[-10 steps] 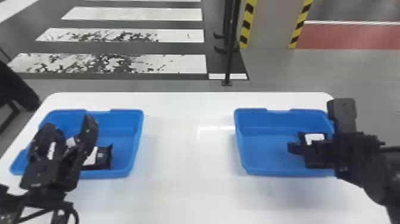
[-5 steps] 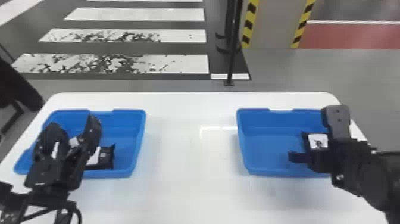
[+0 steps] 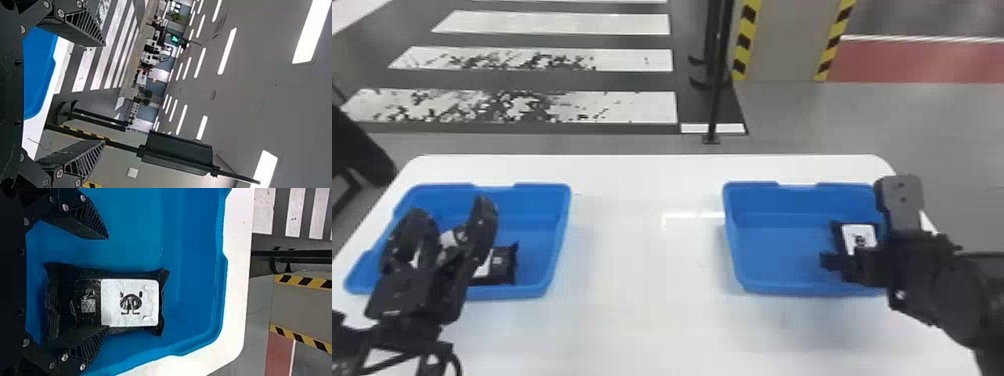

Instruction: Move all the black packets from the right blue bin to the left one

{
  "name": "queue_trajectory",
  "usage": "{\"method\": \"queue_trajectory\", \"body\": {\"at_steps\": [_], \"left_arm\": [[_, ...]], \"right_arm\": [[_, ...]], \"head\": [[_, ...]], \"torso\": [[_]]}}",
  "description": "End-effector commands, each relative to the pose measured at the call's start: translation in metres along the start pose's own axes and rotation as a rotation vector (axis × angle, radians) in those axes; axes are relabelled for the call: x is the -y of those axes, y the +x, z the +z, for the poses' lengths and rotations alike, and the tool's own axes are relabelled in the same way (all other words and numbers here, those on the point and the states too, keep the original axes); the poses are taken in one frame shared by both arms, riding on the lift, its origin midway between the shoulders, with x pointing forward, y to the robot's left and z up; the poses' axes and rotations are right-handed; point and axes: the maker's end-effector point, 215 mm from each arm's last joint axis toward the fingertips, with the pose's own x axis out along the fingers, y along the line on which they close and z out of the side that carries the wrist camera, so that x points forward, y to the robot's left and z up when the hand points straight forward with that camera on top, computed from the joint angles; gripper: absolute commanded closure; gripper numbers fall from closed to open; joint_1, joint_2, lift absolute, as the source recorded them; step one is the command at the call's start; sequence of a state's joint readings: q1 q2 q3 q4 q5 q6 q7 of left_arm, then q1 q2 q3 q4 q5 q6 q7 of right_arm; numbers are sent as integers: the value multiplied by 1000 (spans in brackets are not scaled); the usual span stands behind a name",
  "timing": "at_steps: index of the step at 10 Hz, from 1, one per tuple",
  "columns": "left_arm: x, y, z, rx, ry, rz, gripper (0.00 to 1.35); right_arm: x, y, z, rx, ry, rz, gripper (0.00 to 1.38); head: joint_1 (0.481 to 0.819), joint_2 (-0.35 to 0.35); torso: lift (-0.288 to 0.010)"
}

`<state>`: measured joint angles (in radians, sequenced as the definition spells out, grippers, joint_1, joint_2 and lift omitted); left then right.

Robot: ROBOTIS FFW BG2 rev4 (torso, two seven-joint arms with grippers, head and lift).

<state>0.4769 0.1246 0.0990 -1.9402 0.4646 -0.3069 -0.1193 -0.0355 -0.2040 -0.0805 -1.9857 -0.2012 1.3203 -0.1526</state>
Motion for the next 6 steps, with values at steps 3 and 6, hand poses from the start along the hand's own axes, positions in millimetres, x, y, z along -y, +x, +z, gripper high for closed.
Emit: {"method": "queue_trajectory", "body": {"at_steps": [3, 6], "left_arm": [[0, -1, -1, -2, 1, -2, 180], [-2, -2, -3, -6, 1, 2, 180]], "right_arm": [[15, 9, -12, -36, 41, -20, 268], [3, 10, -12, -39, 55, 24, 1194]], "head": [[695, -53], [695, -54]], "torso": [[-168], [-168]]}}
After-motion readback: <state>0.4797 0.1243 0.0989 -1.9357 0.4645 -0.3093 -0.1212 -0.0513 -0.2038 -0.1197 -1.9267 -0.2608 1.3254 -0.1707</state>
